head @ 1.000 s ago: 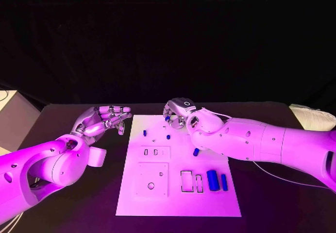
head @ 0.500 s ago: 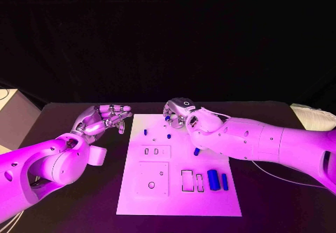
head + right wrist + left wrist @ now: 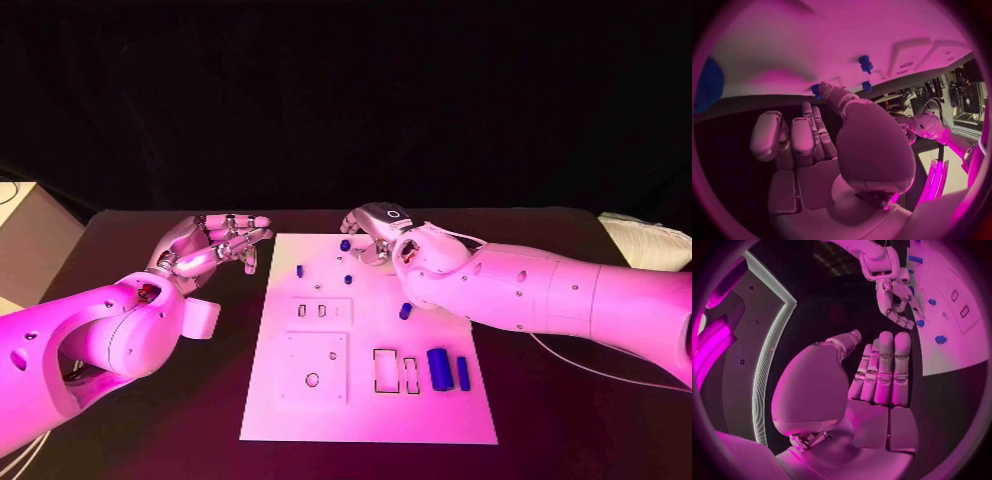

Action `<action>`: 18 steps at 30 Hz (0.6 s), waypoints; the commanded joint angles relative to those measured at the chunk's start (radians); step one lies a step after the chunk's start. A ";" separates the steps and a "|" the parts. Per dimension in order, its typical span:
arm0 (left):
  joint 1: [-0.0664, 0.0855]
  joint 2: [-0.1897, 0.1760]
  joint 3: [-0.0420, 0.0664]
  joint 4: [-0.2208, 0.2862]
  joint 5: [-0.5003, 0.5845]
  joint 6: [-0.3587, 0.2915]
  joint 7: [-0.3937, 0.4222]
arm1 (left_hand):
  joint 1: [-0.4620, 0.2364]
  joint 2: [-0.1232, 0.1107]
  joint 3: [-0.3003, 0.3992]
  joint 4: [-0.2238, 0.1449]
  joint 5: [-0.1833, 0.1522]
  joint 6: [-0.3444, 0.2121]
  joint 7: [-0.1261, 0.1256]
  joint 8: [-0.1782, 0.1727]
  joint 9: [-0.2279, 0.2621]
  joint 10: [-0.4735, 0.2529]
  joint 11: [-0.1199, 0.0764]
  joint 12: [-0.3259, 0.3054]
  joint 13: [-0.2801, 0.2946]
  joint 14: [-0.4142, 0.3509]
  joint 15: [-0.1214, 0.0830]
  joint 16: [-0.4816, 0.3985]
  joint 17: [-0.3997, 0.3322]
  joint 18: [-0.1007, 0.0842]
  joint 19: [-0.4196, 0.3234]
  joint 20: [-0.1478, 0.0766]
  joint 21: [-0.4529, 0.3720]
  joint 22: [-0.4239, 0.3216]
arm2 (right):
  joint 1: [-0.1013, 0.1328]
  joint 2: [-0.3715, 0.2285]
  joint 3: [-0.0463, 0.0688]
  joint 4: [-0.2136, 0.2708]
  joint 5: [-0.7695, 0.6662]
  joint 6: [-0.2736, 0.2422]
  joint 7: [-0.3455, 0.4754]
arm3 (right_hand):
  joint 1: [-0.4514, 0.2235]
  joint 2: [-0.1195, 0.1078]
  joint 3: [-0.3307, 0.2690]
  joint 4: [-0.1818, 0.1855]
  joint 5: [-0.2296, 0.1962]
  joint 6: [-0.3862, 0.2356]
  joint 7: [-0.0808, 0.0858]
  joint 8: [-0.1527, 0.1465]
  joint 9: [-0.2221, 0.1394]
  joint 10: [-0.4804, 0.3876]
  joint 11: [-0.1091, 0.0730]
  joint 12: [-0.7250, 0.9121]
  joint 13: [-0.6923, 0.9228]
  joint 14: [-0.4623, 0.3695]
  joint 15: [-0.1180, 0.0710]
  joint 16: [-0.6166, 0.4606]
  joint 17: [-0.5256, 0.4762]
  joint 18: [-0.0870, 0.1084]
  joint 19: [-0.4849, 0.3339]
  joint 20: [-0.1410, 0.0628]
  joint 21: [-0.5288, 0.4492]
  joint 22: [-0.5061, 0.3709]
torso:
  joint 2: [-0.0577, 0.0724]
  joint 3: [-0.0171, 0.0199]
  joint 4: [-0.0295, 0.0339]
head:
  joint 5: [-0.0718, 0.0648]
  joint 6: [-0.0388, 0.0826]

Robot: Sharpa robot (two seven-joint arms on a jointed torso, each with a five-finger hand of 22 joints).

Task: Assemble the parts on the task board

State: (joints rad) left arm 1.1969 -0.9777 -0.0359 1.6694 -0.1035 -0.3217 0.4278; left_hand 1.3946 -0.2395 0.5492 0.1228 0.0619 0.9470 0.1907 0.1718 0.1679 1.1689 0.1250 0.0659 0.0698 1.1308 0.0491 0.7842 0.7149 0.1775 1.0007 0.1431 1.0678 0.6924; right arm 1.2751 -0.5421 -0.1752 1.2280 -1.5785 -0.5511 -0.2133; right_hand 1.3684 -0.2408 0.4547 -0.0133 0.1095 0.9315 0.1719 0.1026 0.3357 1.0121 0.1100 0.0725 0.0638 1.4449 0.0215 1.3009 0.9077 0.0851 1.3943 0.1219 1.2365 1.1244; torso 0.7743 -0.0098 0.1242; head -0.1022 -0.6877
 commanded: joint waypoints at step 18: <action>0.001 0.004 0.001 -0.012 0.009 0.018 0.006 | -0.007 0.006 0.005 -0.003 -0.006 -0.001 -0.001 -0.001 0.001 0.001 -0.003 0.000 0.001 -0.005 -0.002 0.006 0.002 -0.002 0.000 0.000 0.005 0.002 | 0.056 -0.274 0.015 0.192 0.176 -0.003 0.055 | -0.026 -0.038 -0.032 0.101 0.071 0.050 -0.025 -0.006 -0.006 0.306 -0.050 0.164 0.064 0.038 -0.040 0.075 0.139 -0.021 0.072 -0.035 0.112 0.157 | -0.006 0.0092 -0.0267 | -0.004 0.021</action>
State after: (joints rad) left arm 1.1969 -0.9767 -0.0361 1.6570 -0.1015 -0.3208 0.4275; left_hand 1.3946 -0.2395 0.5492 0.1228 0.0619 0.9470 0.1907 0.1718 0.1677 1.1689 0.1250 0.0660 0.0697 1.1308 0.0491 0.7842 0.7157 0.1775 1.0007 0.1431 1.0678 0.6933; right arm 1.3307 -0.8153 -0.1600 1.4212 -1.4722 -0.5915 -0.1901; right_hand 1.3458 -0.2761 0.4151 0.0866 0.1786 0.9804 0.1537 0.0989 0.3301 1.2774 0.0940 0.2426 0.1337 1.4661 -0.0172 1.3739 1.0410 0.0830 1.4617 0.0872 1.3464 1.2778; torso 0.7686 -0.0026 0.1015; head -0.1067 -0.6683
